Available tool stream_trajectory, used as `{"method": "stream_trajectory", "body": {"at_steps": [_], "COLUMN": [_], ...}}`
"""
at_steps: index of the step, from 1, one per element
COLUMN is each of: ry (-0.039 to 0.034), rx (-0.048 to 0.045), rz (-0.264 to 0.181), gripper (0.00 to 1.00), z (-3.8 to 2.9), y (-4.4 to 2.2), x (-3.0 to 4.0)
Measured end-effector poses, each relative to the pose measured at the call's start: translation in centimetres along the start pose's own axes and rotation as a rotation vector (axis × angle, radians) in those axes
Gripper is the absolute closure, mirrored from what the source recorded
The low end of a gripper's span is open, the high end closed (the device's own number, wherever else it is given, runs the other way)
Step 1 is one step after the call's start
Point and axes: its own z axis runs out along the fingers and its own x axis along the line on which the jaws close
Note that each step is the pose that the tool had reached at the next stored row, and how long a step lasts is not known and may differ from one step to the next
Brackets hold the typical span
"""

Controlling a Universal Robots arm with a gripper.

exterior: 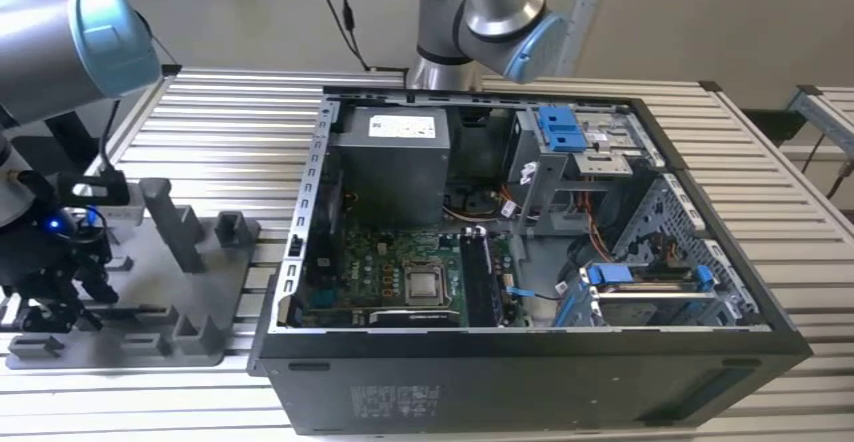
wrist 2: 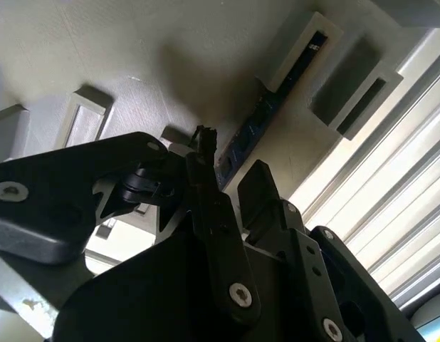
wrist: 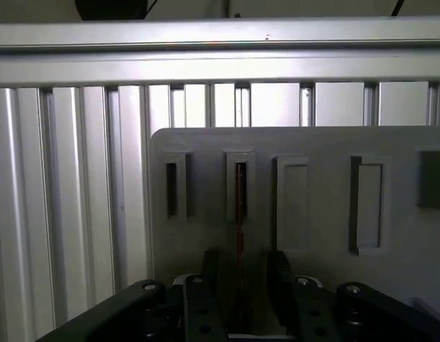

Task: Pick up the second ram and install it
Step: 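Pick up the second ram and move it above second insertion slot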

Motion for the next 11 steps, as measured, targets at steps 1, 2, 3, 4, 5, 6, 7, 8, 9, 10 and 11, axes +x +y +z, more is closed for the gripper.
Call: {"method": "stream_trajectory", "body": {"at_steps": [1,2,3,4,5,6,7,8,9,10,11], "ry": [-0.0007,-0.0014,-0.0022,-0.0030,-0.0039,-0.0044,-0.0046,-0.0046,-0.0046,-0.0047,-0.0047], "rx": [-0.0002,-0.0003,-0.0003,-0.0002,-0.0002,0.0005,0.0008,0.0008,0.0009,0.0009,0.0009], "rz": [0.000,0.000,0.000,0.000,0.000,0.000,0.000,0.000,0.000,0.000,0.000], "gripper": [0.58,0.58,0.58,0.58,0.58,0.58,0.58,0.58,0.58,0.58,0.58], "z": [-0.06,-0.14,-0.19,-0.20,-0.20,-0.22,-0.21,-0.22,-0.21,-0.21,-0.21], "y": [0.00,-0.01,0.00,0.00,-0.01,0.00,0.00,0.00,0.00,0.00,0.00], "x": [0.03,0.05,0.07,0.07,0.06,0.07,0.07,0.07,0.07,0.07,0.07]}}
